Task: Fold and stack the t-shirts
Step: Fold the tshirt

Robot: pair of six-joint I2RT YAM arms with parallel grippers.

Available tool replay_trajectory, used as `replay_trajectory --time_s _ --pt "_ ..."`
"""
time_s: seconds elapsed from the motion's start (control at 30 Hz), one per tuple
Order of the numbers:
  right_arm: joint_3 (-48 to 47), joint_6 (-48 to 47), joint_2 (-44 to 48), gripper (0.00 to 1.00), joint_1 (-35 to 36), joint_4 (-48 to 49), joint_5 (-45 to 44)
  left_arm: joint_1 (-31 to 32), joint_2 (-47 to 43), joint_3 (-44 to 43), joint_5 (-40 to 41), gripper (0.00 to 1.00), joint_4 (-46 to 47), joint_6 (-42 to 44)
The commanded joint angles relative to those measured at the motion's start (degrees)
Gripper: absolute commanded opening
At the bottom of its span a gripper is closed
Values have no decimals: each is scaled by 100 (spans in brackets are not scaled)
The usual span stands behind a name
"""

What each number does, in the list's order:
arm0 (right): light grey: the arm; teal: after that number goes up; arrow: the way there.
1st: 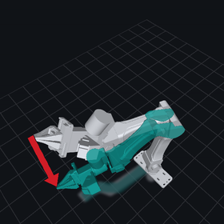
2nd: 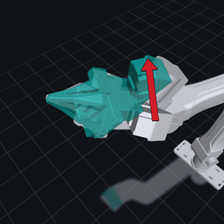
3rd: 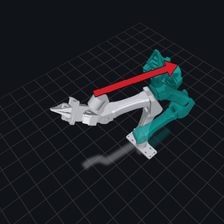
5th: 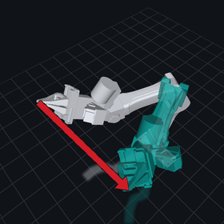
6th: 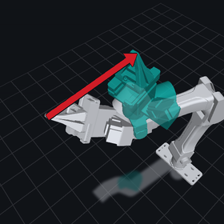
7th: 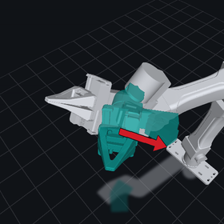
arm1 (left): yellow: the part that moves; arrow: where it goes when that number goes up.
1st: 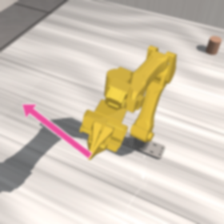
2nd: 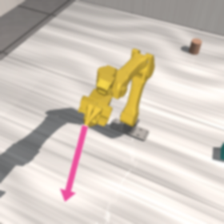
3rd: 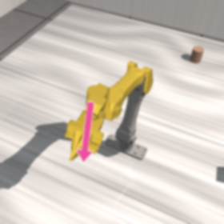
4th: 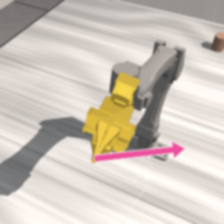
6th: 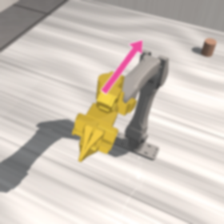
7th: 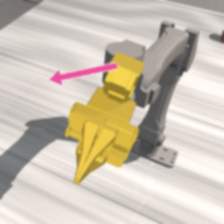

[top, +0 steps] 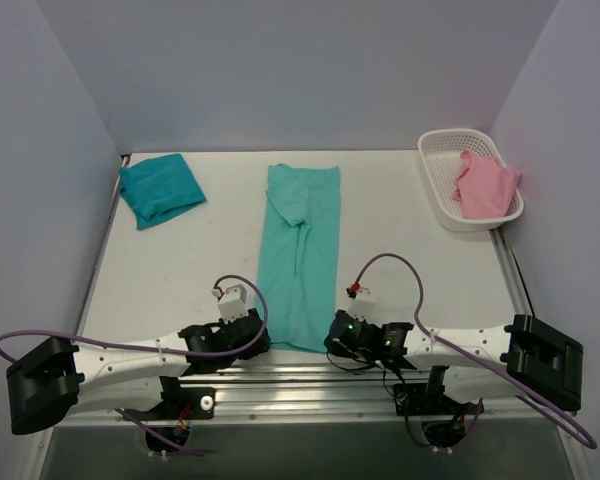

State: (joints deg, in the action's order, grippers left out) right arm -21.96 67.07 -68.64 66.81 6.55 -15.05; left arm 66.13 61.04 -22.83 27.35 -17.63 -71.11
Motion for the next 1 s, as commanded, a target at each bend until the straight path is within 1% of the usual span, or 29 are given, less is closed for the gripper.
replay_trajectory --time_s 0.0,0.07,0.1,0.17,0.2,0.3,0.6,0.63,0.73,0.77,0.83,0.97 --pt "112 140 175 5 17 -268 -271 119 -57 112 323 50 -416 -526" --pt "139 157 202 0 25 -294 -279 155 -74 103 376 45 -469 -623" --pt "139 157 211 0 25 -329 -279 190 -66 95 385 38 -557 -658" --pt "148 166 220 0 25 -382 -297 242 -39 51 428 35 -662 -755" --pt "148 166 237 0 25 -391 -288 269 -22 16 437 31 -689 -781" --pt "191 175 325 0 25 -435 -297 339 101 -28 490 24 -760 -869" --pt "376 307 562 0 96 -531 -323 533 585 -239 701 10 -804 -983" --pt "394 350 589 0 131 -558 -341 576 637 -283 745 3 -804 -992" --pt "411 456 747 0 218 -654 -420 647 682 -345 789 2 -839 -1001" --pt "411 535 843 0 297 -898 -446 708 682 -397 798 2 -891 -1001" --pt "411 632 949 0 394 -1049 -543 796 655 -476 824 2 -996 -1045" --pt "385 948 1273 0 702 -1532 -701 1226 611 -766 947 2 -1619 -1308"
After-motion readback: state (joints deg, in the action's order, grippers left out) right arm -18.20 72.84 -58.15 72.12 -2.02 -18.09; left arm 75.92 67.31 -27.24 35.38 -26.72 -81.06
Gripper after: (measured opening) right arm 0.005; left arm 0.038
